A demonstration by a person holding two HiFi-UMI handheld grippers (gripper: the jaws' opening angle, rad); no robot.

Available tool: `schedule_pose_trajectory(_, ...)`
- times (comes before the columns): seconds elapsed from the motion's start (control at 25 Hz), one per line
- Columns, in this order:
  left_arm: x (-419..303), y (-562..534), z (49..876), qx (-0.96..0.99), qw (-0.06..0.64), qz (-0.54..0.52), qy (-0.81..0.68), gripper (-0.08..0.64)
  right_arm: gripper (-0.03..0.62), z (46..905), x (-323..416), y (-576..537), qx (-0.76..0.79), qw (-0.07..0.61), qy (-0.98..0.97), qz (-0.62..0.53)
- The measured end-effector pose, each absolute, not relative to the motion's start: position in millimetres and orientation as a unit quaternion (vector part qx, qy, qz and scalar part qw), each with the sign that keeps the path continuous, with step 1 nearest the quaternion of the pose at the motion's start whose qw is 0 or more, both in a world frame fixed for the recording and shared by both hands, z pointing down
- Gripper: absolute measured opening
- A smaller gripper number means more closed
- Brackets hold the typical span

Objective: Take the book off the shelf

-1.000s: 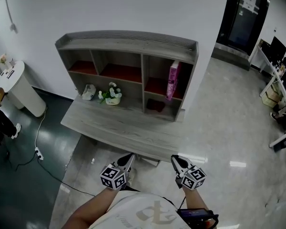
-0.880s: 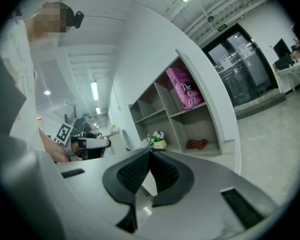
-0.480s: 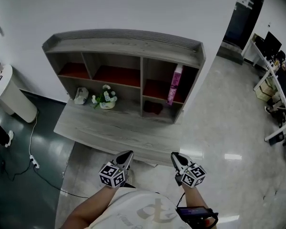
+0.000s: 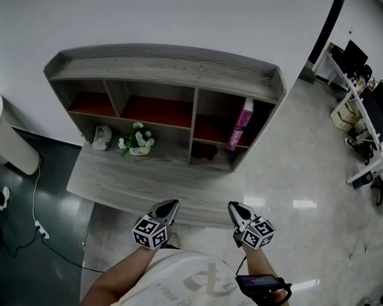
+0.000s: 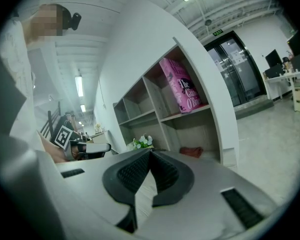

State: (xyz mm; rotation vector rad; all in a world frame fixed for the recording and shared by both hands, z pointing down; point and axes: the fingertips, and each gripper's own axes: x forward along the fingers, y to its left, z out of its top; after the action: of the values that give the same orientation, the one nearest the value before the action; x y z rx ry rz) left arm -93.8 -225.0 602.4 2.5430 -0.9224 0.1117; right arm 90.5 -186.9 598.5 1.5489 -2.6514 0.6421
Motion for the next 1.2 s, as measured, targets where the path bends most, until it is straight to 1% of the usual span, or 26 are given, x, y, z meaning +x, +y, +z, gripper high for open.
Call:
schedule_pose_trajectory(0.6,-106.8,-302.7,605.5,0.944,0.21,0.059,-0.249,0.002,0.005,588.4,69.3,-246.0,0.561,-0.027,-0.806,0.187)
schedule_pose_trajectory(0.92,-119.2,-321.2,612.6,0.948,0.212,0.069,-0.225,0.002,0.003,584.7,47.7,-259.0,0.576,-0.014,-0.798,0.177)
schedule_pose_trajectory(1.2,-131.9,-325.4,614.0,0.947,0.218,0.061,-0.228,0.002,0.003,583.6,47.3,-266.6,0.602,-0.021,-0.778,0.181)
